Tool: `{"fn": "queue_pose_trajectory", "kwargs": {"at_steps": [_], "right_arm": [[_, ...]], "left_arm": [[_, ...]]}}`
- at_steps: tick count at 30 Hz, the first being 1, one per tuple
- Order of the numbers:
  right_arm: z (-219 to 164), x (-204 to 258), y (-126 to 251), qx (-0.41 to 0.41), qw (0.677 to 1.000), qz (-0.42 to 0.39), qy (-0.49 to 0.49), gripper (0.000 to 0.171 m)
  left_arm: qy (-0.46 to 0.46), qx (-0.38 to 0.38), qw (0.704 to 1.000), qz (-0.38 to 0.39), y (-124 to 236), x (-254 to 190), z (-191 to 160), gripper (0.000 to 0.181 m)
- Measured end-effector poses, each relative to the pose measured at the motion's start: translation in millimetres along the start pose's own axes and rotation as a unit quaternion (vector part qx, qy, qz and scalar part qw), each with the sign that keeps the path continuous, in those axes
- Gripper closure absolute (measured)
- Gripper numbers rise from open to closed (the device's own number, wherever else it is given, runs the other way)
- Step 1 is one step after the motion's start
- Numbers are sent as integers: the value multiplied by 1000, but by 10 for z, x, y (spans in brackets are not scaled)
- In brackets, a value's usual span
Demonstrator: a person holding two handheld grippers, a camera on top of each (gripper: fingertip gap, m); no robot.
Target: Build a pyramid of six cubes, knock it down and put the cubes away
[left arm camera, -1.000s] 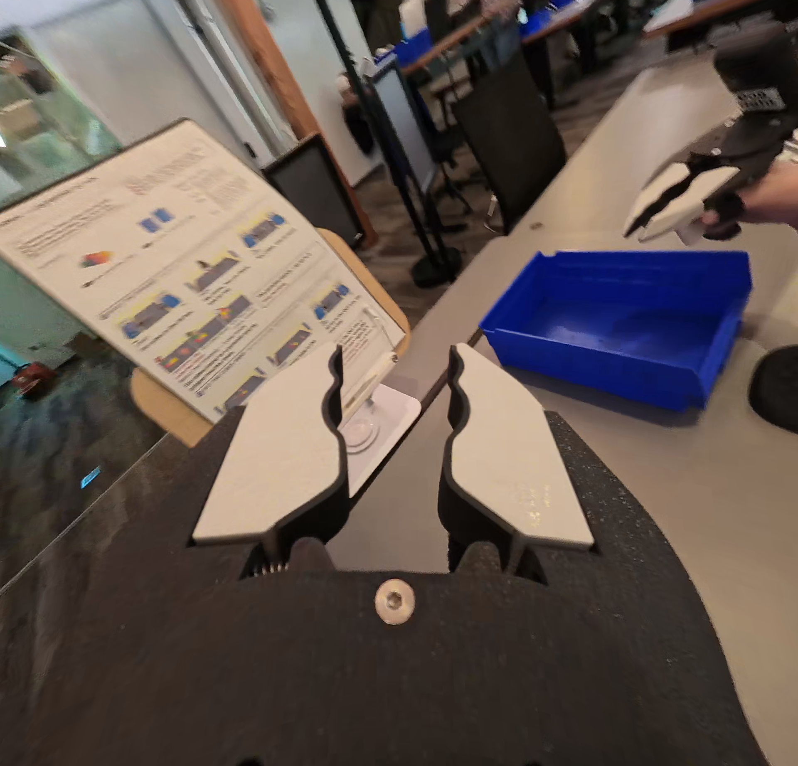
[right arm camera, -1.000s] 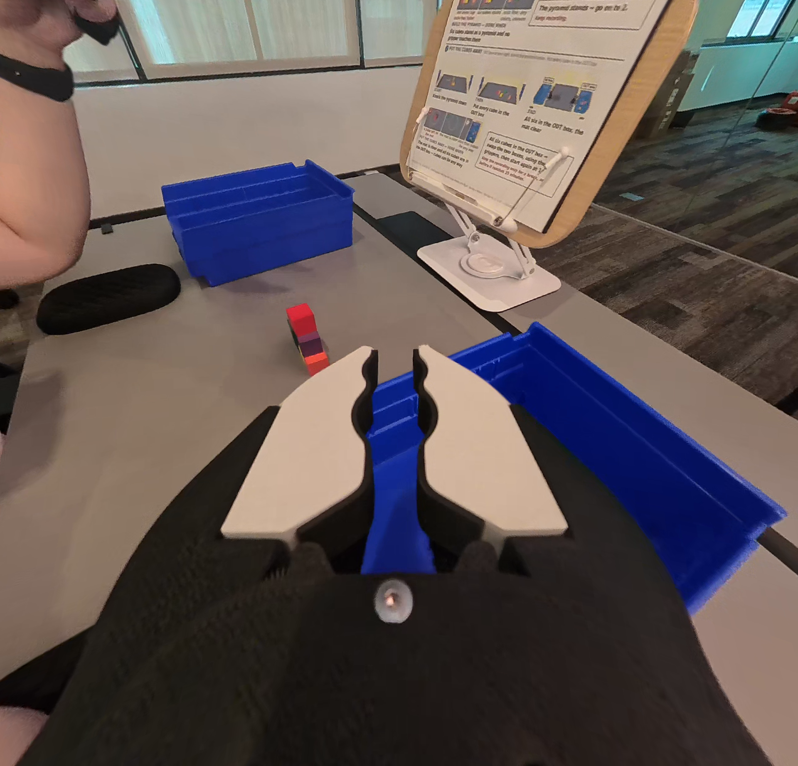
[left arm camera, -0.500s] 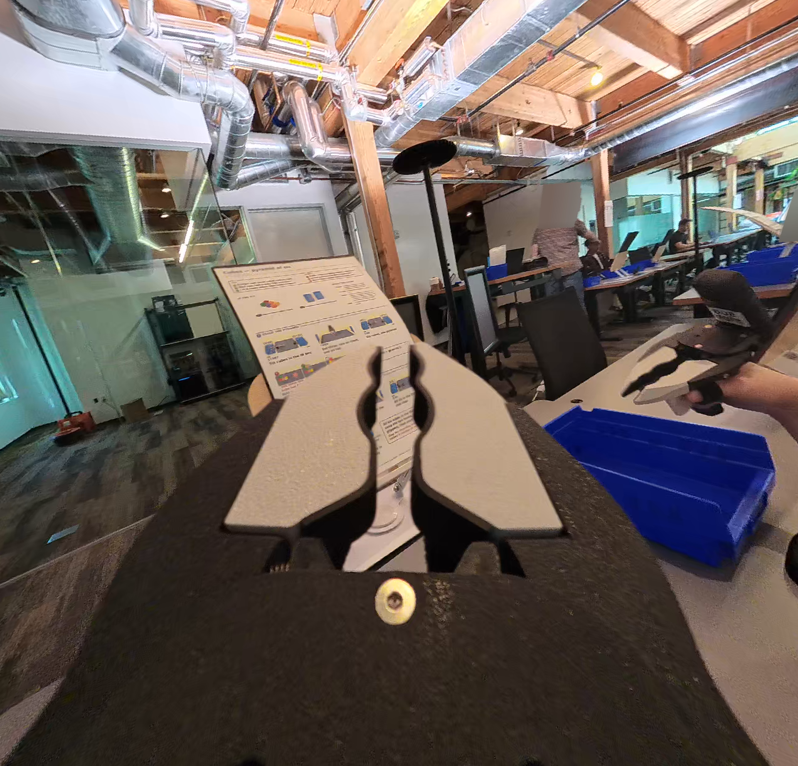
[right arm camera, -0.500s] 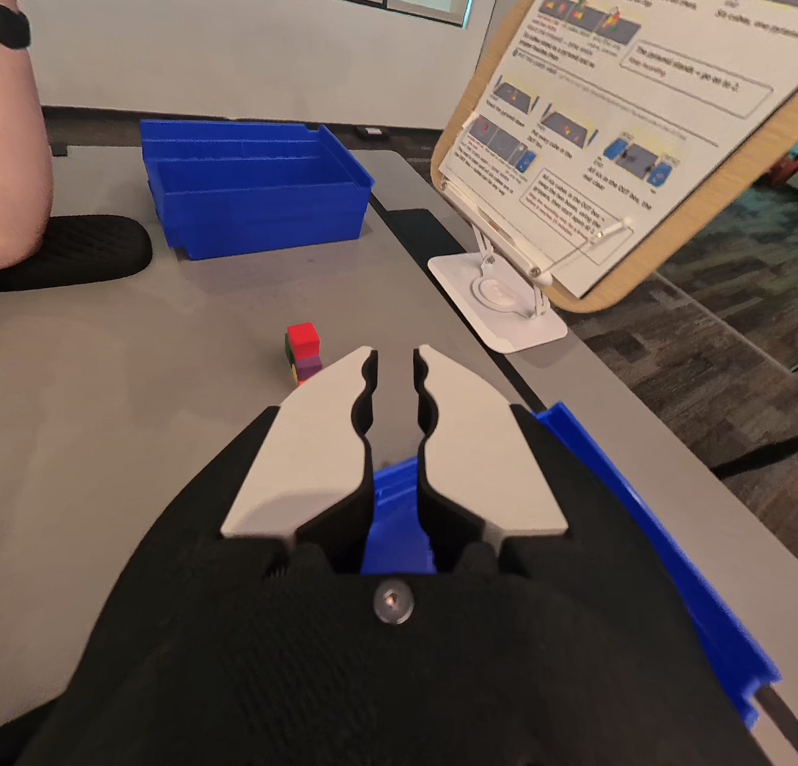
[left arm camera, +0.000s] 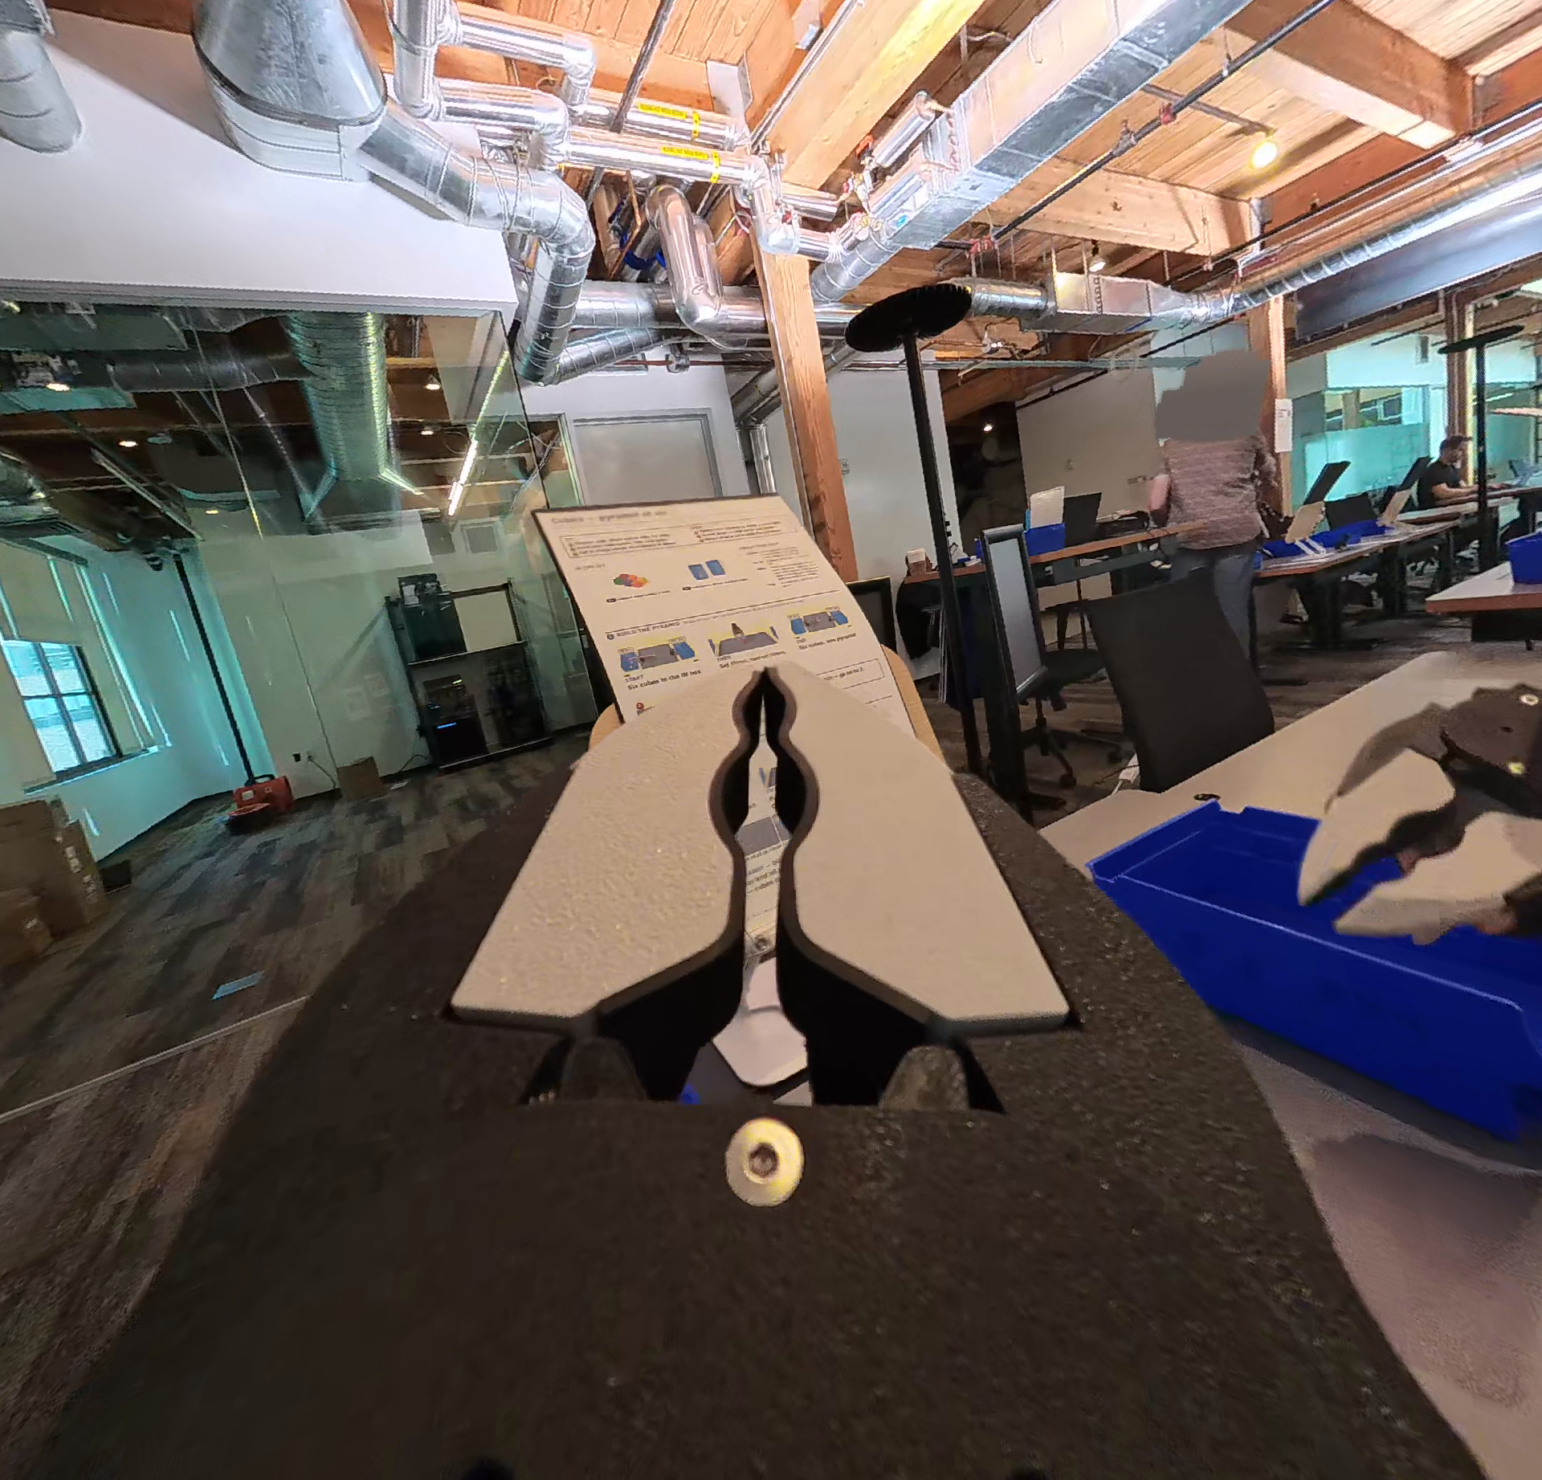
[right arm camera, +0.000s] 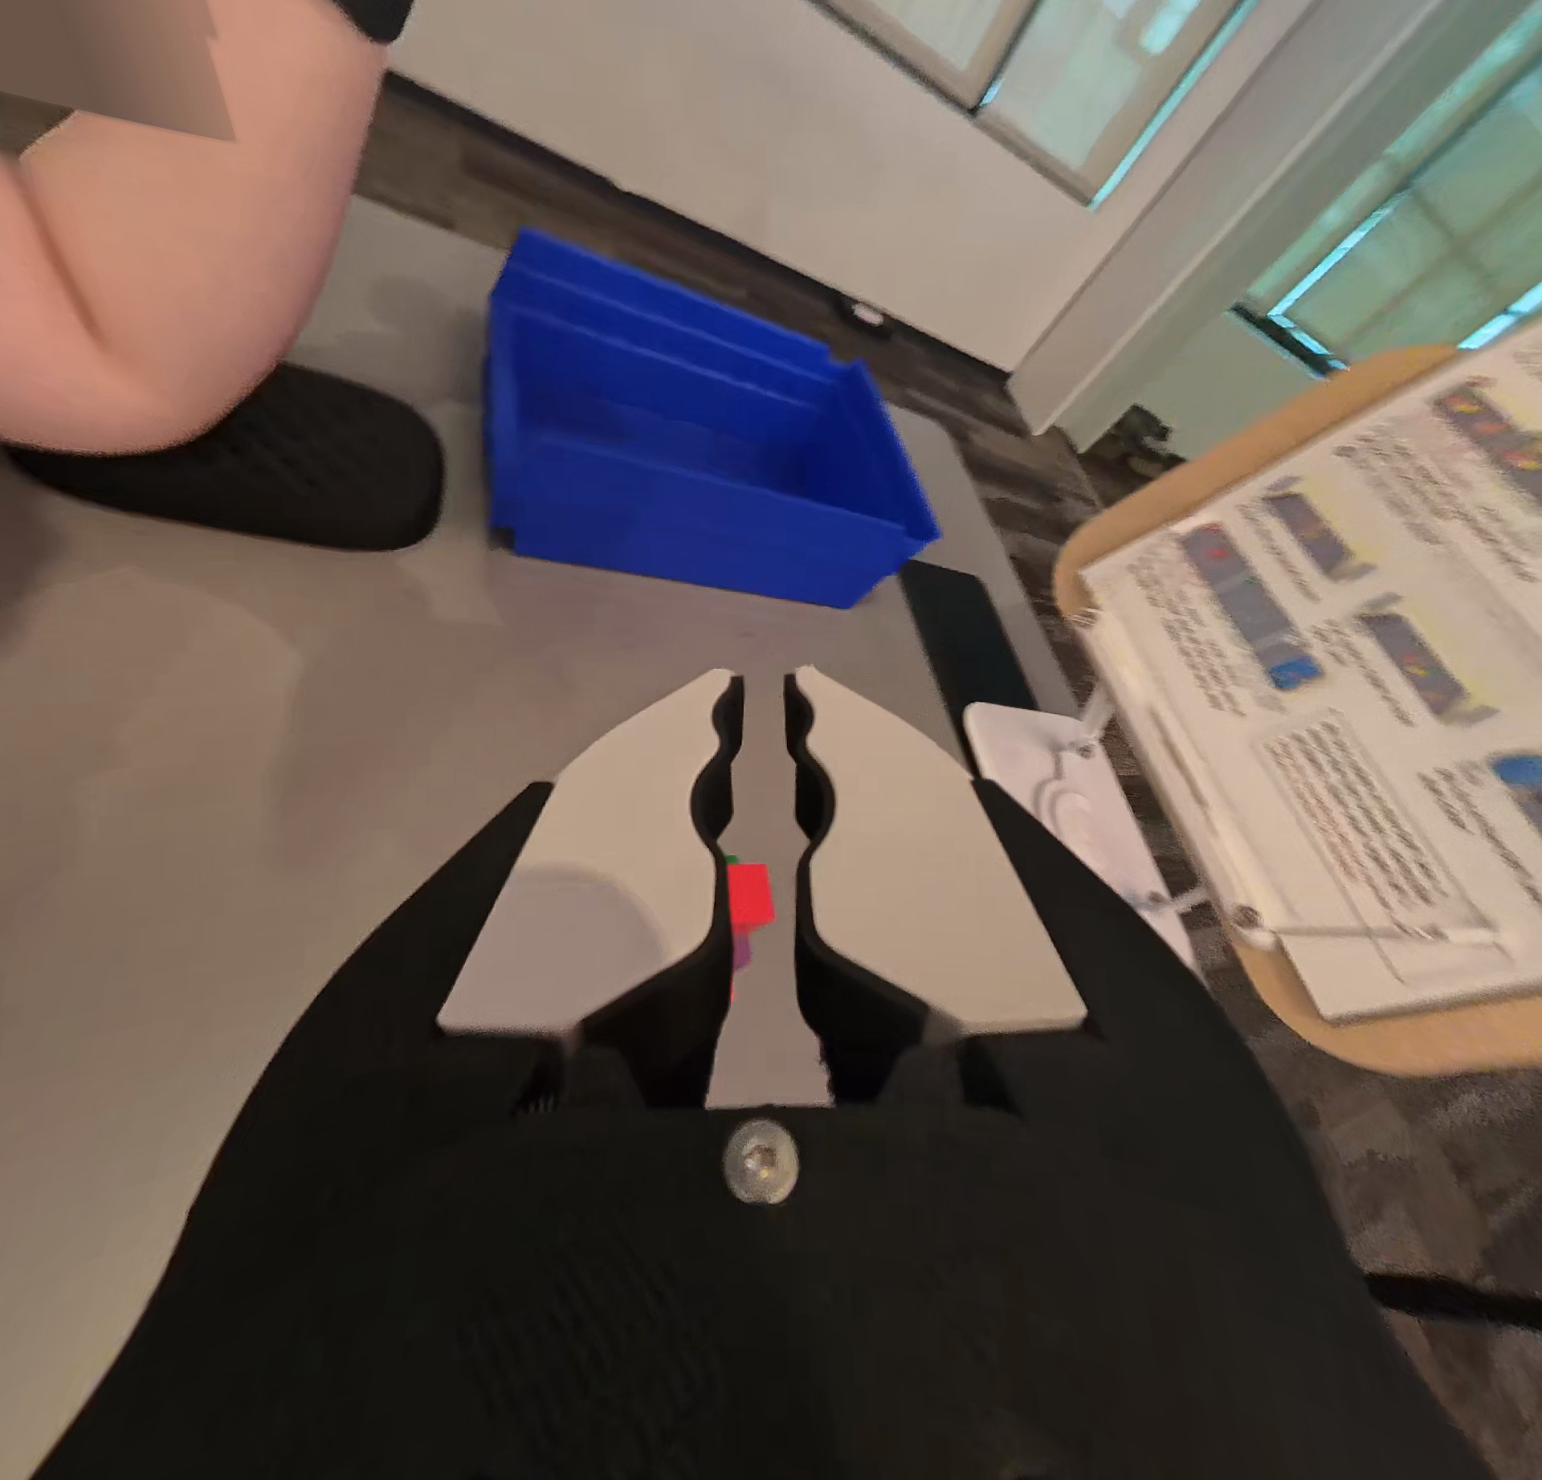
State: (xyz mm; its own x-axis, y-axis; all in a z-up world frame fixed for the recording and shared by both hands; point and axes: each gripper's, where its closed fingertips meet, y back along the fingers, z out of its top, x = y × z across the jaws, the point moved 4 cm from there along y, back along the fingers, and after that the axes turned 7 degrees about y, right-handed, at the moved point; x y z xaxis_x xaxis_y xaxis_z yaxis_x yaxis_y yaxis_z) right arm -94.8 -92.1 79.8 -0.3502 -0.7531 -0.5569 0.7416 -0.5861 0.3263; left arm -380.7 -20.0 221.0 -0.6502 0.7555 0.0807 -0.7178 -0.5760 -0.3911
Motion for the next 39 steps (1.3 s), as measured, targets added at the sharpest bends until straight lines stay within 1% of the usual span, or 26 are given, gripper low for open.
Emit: {"fn": "queue_pose_trajectory", "kwargs": {"at_steps": [4,8,11,13,15,18,25,33,35,39], "right_arm": [[-15,427,-450,25,995,93,22,162],[-132,855,-869,62,984,162,30,161],[-258,1184,-1106,90,971,220,31,162],[-386,1359,-1197,122,959,254,40,166],[-514,1477,-1232,153,946,283,47,169],[-633,1525,-1262,173,938,296,41,170],[-837,1402,-1103,216,922,321,6,170],[-1149,1073,-849,260,912,310,-62,170],[-1214,1027,-845,265,911,305,-77,170],[-1325,1007,-870,287,907,297,-78,170]], "left_arm": [[4,-6,1000,1,30,4,25,181],[6,-2,1000,5,53,23,26,181],[7,0,1000,9,66,38,22,181],[10,2,1000,8,67,39,14,181],[11,6,1000,7,61,37,-1,181],[11,12,1000,7,44,33,-24,181],[11,24,1000,3,13,6,-65,181],[17,23,1000,4,38,51,-61,181],[20,21,1000,3,47,65,-57,181],[23,18,1000,2,54,88,-54,181]]}}
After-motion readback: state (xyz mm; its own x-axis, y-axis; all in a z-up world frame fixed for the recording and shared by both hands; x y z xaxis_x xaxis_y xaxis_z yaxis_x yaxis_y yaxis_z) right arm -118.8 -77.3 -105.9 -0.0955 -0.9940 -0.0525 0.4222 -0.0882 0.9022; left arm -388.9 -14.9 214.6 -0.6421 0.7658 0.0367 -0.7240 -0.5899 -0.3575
